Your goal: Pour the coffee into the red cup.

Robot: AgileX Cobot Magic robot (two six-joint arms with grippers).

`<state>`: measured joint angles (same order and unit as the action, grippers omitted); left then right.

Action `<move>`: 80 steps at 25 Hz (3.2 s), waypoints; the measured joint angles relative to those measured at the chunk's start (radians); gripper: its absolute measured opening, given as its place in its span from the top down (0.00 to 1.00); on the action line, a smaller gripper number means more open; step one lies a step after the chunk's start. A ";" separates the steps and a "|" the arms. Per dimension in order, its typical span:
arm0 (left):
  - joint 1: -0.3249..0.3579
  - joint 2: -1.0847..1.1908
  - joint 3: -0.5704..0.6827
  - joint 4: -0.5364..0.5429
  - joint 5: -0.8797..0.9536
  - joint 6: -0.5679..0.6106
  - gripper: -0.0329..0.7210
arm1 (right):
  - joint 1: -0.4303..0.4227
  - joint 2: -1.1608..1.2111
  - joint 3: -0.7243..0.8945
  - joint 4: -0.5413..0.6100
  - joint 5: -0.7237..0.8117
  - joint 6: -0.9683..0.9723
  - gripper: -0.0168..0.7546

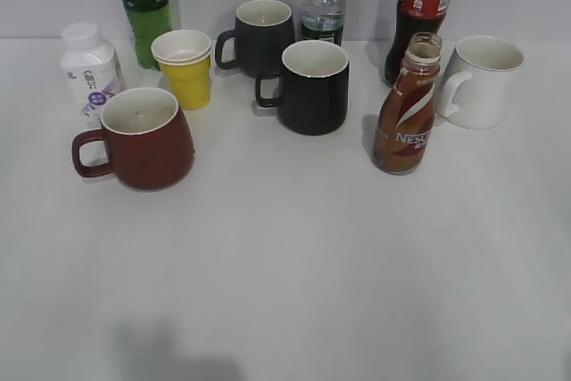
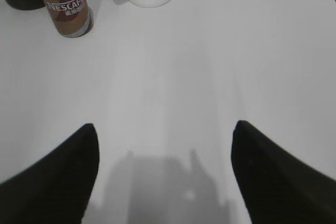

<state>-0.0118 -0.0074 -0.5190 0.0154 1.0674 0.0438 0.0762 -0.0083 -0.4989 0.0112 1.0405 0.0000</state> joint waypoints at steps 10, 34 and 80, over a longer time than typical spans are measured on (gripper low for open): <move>0.000 0.000 0.000 0.000 0.000 0.000 0.66 | 0.000 0.000 0.000 0.000 0.000 0.000 0.22; -0.001 0.000 0.000 -0.004 -0.002 0.000 0.66 | 0.000 0.000 0.000 0.000 0.000 0.000 0.22; -0.369 1.744 0.359 -0.135 -2.251 -0.008 0.62 | 0.297 1.057 0.102 0.315 -1.291 -0.319 0.26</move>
<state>-0.3812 1.7362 -0.1595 -0.1200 -1.1838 0.0358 0.3729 1.0484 -0.3974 0.3261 -0.2504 -0.3187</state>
